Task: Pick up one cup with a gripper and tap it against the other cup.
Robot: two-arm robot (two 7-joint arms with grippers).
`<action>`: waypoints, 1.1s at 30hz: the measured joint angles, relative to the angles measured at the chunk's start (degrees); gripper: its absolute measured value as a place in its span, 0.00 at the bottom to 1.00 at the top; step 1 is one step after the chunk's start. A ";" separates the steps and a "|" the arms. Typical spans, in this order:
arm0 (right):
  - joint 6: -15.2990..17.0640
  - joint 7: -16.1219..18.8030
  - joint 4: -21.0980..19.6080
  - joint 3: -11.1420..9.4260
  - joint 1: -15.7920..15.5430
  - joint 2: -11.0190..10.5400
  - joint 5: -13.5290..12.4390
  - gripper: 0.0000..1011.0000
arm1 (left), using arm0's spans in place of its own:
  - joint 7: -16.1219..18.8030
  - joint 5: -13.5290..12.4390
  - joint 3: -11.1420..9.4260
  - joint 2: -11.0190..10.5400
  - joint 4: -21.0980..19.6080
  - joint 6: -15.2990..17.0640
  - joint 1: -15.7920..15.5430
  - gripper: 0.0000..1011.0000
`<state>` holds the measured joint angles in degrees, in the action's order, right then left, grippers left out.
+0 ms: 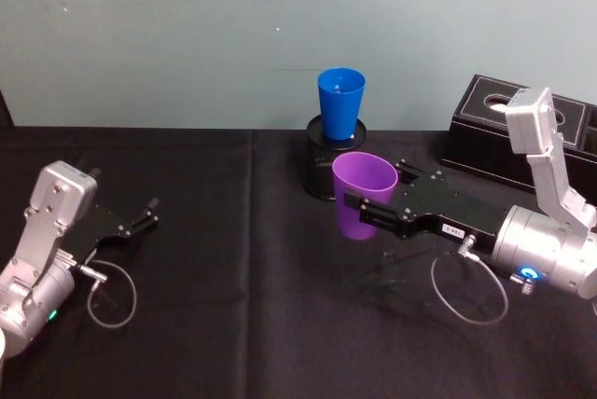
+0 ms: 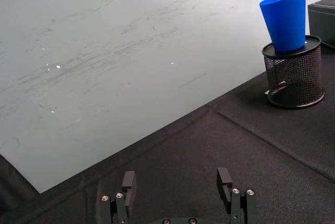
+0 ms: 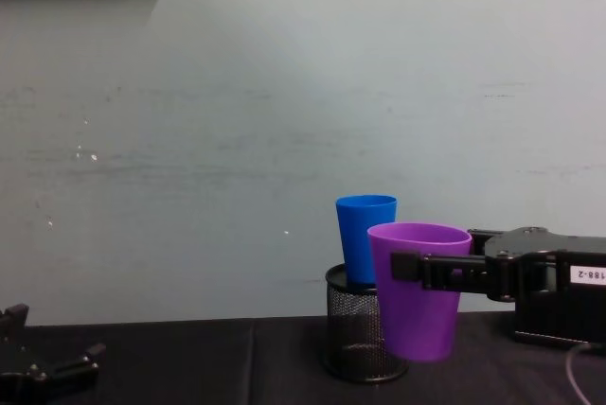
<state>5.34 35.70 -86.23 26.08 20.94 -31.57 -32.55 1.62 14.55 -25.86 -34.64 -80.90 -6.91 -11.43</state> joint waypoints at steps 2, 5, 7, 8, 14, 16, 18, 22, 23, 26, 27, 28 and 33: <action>0.00 0.00 0.00 0.00 0.00 0.00 0.00 0.72 | 0.00 0.00 0.00 0.00 0.00 0.00 0.00 1.00; 0.00 0.00 0.00 0.00 0.00 0.00 0.00 0.72 | 0.00 0.00 0.00 0.00 0.00 0.00 0.00 1.00; 0.00 0.00 0.00 0.00 0.00 0.00 0.00 0.72 | 0.00 0.00 0.00 0.00 0.00 0.00 0.00 1.00; -0.01 0.00 0.00 0.01 0.00 0.00 0.00 0.72 | 0.00 0.00 0.00 0.00 0.00 0.00 0.00 1.00; -2.61 -0.05 1.98 1.13 0.56 0.91 0.53 0.72 | 0.00 0.00 0.00 0.00 0.00 0.00 0.00 1.00; -3.22 -0.02 2.75 1.39 0.65 1.19 0.71 0.72 | 0.00 0.00 0.00 0.00 0.00 0.00 0.00 1.00; -4.71 0.01 4.19 1.93 0.71 1.74 1.41 0.72 | 0.00 0.00 0.00 0.00 0.00 0.00 0.00 1.00; -6.77 0.05 6.41 2.61 0.72 2.47 2.77 0.72 | 0.00 0.00 0.00 0.00 0.00 0.00 0.00 1.00; -7.09 0.10 6.94 2.73 0.73 2.60 2.98 0.72 | 0.00 0.00 0.00 0.00 0.00 0.00 0.00 1.00; -8.34 0.55 8.79 3.10 0.73 3.16 3.82 0.72 | 0.00 0.00 0.00 0.00 0.00 0.00 0.00 1.00; -8.61 0.71 9.28 3.16 0.73 3.27 3.99 0.72 | 0.00 0.00 0.00 0.00 0.00 0.00 0.00 1.00; -9.13 0.94 10.02 3.26 0.73 3.48 4.30 0.72 | 0.00 0.00 0.00 0.00 0.00 0.00 0.00 1.00; -10.71 1.92 12.48 3.55 0.81 4.33 5.28 0.72 | 0.00 0.00 0.00 0.00 0.00 0.00 0.00 1.00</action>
<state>-5.37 37.62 -73.75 29.63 21.75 -27.25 -27.28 1.62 14.55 -25.86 -34.65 -80.90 -6.91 -11.43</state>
